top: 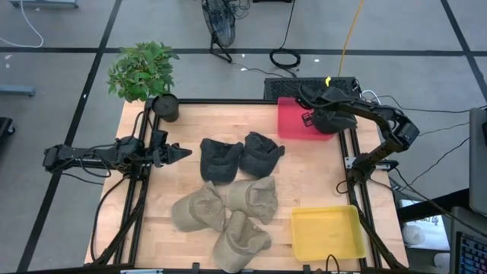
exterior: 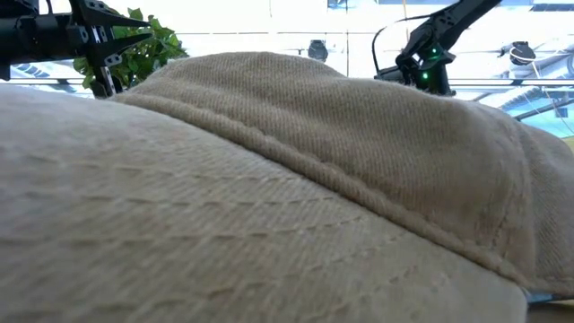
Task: Pick & Place hat
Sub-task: Put the right black cap into the red bin
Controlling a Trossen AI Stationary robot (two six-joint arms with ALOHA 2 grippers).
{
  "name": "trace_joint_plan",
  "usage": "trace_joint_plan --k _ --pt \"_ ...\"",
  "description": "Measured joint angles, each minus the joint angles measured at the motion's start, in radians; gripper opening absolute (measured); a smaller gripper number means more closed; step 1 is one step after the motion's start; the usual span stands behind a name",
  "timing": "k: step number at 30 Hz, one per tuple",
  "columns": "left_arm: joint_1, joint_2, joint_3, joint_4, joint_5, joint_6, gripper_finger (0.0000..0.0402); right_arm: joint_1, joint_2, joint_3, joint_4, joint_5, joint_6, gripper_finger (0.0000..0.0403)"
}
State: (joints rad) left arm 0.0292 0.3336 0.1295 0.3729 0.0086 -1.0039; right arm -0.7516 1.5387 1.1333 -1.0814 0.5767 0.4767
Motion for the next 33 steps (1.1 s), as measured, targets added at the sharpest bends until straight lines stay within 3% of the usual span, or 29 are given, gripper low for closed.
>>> trace_joint_plan --k 7,19,26,33 --pt "0.0 0.0 0.0 0.003 0.0 -0.004 0.0051 0.008 0.002 -0.097 0.055 -0.03 0.008 0.0" --pt "0.0 0.0 0.0 0.006 0.0 -0.003 0.0051 0.016 -0.011 -0.092 0.098 -0.002 0.019 0.0001" --pt "0.0 0.0 0.0 0.006 0.0 -0.003 0.0051 0.012 -0.012 -0.092 0.12 -0.078 -0.021 0.004" --pt "0.0 0.0 0.0 0.006 0.0 0.0 0.0051 0.012 -0.012 -0.091 0.112 -0.08 -0.019 0.0068"
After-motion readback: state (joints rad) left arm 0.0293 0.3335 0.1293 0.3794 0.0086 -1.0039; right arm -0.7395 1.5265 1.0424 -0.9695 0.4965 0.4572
